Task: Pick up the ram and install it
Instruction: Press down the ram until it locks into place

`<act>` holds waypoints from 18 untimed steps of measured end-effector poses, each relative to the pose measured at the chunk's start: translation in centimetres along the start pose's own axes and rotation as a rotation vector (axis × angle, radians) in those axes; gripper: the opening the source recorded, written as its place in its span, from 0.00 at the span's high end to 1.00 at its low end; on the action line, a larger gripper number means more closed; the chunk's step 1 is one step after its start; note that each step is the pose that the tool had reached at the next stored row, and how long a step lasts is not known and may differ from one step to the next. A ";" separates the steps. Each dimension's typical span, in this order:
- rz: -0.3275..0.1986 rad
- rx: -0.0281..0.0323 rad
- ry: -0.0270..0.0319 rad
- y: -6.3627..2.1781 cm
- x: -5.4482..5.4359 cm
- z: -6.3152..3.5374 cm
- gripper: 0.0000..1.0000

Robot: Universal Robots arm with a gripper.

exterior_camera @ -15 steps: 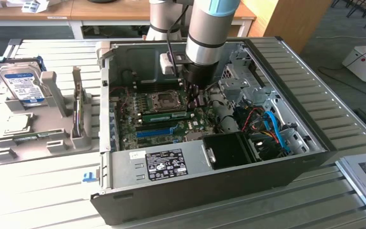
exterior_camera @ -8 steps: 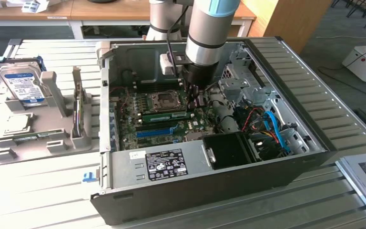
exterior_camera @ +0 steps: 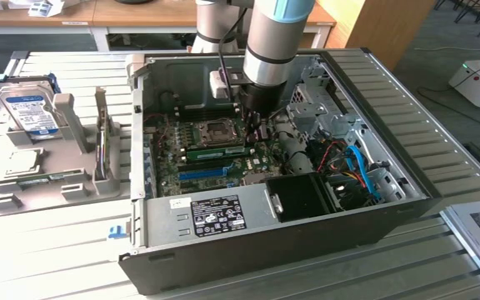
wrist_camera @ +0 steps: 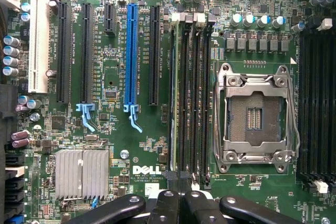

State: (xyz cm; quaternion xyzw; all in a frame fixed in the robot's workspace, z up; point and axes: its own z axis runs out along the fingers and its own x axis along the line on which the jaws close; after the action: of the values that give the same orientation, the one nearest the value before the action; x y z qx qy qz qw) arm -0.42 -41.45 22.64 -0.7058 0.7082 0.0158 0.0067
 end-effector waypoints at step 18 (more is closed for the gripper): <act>0.000 -0.0001 -0.0002 0.00 0.0 0.16 0.90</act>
State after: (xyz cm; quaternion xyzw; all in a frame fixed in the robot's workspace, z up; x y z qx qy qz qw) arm -0.42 -41.45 22.47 -0.7058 0.7082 0.0159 0.0067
